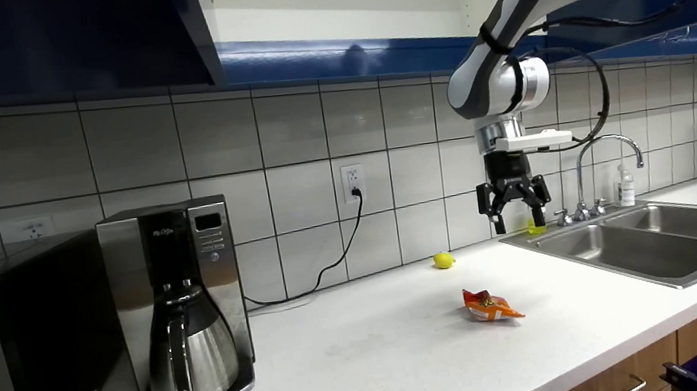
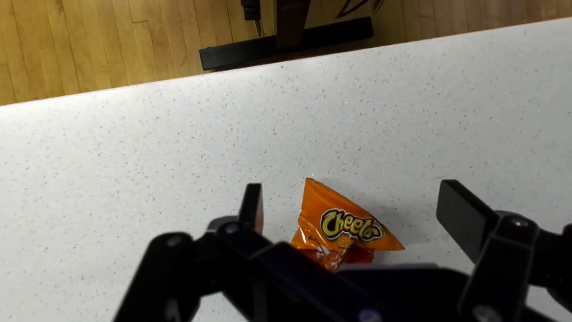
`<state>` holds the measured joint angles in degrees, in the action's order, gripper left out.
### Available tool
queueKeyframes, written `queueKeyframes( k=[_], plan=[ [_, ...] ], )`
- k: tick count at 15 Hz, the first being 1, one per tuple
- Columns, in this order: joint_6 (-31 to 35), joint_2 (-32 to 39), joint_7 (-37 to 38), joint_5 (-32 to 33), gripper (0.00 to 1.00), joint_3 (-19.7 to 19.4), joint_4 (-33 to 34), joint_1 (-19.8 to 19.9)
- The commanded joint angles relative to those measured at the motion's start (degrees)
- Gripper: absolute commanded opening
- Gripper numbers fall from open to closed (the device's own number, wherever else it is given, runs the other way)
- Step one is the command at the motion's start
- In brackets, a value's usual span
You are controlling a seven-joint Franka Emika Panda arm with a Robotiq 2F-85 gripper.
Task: Put the orange packet in the top cabinet
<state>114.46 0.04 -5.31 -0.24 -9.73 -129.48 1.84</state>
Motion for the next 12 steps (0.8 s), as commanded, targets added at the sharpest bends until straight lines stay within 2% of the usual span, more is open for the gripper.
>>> queueKeyframes(
  k=[1, 7, 12],
  plan=[
    [4.16, 4.18, 4.16, -0.79, 1.00, 1.28, 0.89, 1.75],
    [11.77, 11.04, 7.19, -2.08, 1.00, 1.71, 2.31, 1.71],
    [19.25, 14.99, 5.52, -5.24, 1.00, 2.99, 3.25, 1.82]
  ],
)
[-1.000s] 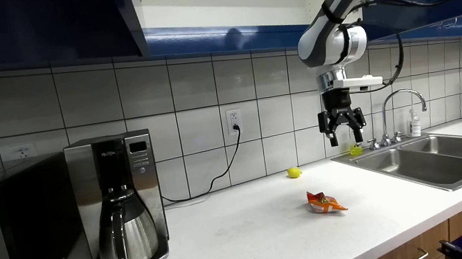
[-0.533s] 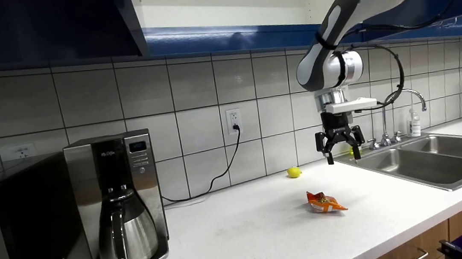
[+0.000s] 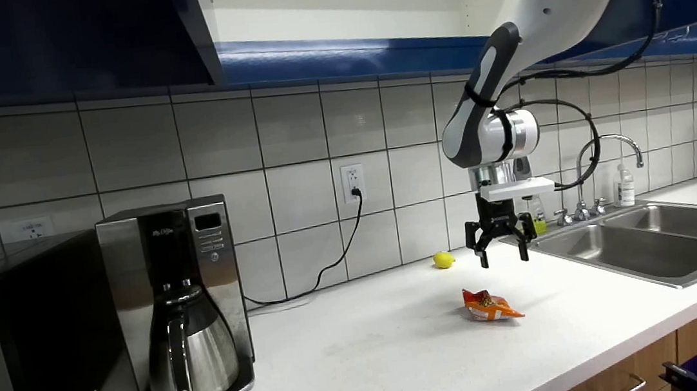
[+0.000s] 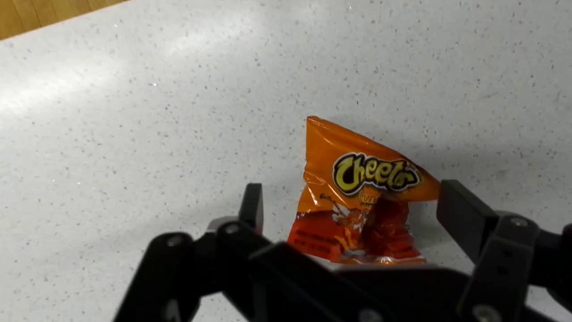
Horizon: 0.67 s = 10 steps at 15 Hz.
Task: Put the orange packet in the top cabinet
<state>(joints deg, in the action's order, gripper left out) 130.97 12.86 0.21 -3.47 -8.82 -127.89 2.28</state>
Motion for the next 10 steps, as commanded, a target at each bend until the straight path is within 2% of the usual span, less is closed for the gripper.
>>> queueKeyframes(
  k=[1, 5, 10],
  plan=[
    [4.01, 2.87, 0.11, -2.44, 1.00, 2.33, 1.83, 1.36],
    [8.86, 5.25, -0.08, -4.03, 1.00, 3.47, 1.95, 1.37],
    [11.61, 7.71, 0.40, -3.91, 1.00, 3.98, 2.44, 1.28]
  ],
)
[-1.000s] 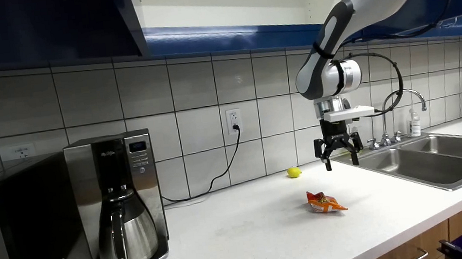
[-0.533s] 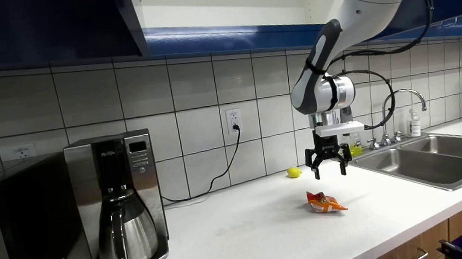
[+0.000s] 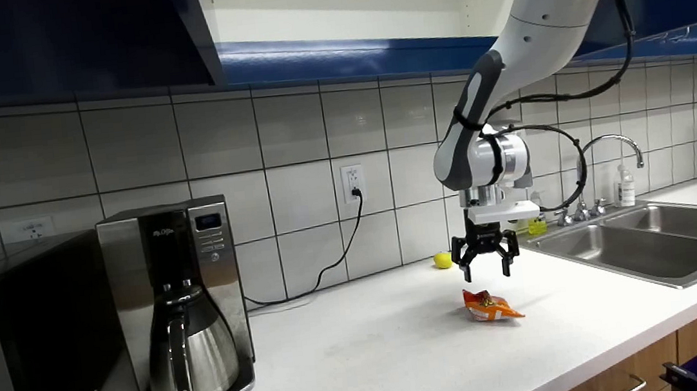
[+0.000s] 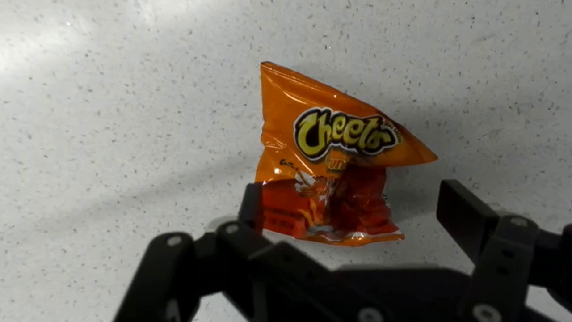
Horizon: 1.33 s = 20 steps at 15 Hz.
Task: Put the orange packet in the top cabinet
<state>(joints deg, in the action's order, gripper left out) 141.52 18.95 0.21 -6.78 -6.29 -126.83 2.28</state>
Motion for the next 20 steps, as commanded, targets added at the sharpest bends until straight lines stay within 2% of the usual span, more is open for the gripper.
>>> queueKeyframes(
  k=[1, 20],
  plan=[
    [1.18, 2.03, 0.41, -0.73, 1.00, 1.56, 1.57, 1.32],
    [2.49, 7.87, 3.36, -3.45, 1.00, 1.65, 3.92, 2.13]
  ],
)
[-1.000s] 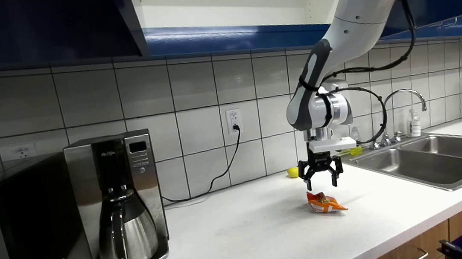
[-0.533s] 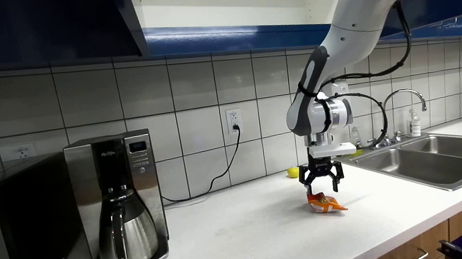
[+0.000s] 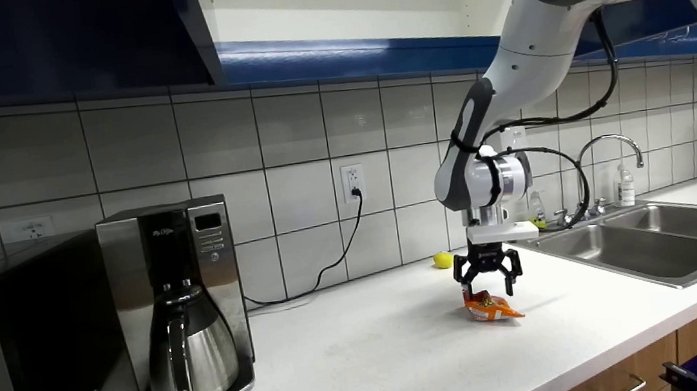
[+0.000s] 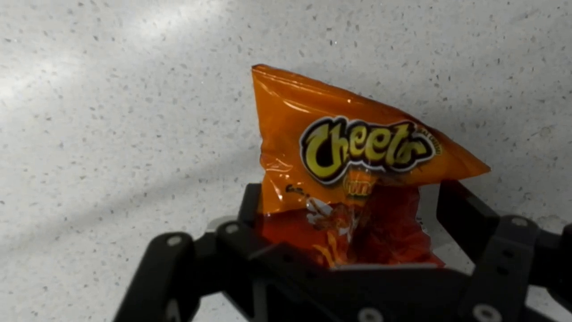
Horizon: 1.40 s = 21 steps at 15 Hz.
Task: Put the orange packet in the top cabinet
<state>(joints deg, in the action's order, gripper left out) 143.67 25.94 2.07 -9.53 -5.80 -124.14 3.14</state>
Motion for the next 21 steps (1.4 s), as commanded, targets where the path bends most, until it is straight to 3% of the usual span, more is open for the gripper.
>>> queueKeyframes(
  k=[1, 2, 4, 13, 21],
  plan=[
    [0.30, 1.01, 1.61, -0.72, 1.00, 1.18, 1.36, 1.29],
    [0.24, 1.18, 1.65, -0.70, 1.00, 1.18, 1.54, 1.30],
    [0.12, 1.50, 1.83, -0.47, 0.74, 1.10, 1.86, 1.21],
    [-0.58, 2.46, 2.03, -0.11, 0.02, 1.10, 3.35, 1.04],
    [-0.97, 1.89, 1.20, 0.14, 0.00, 1.38, 3.68, 1.07]
  ],
)
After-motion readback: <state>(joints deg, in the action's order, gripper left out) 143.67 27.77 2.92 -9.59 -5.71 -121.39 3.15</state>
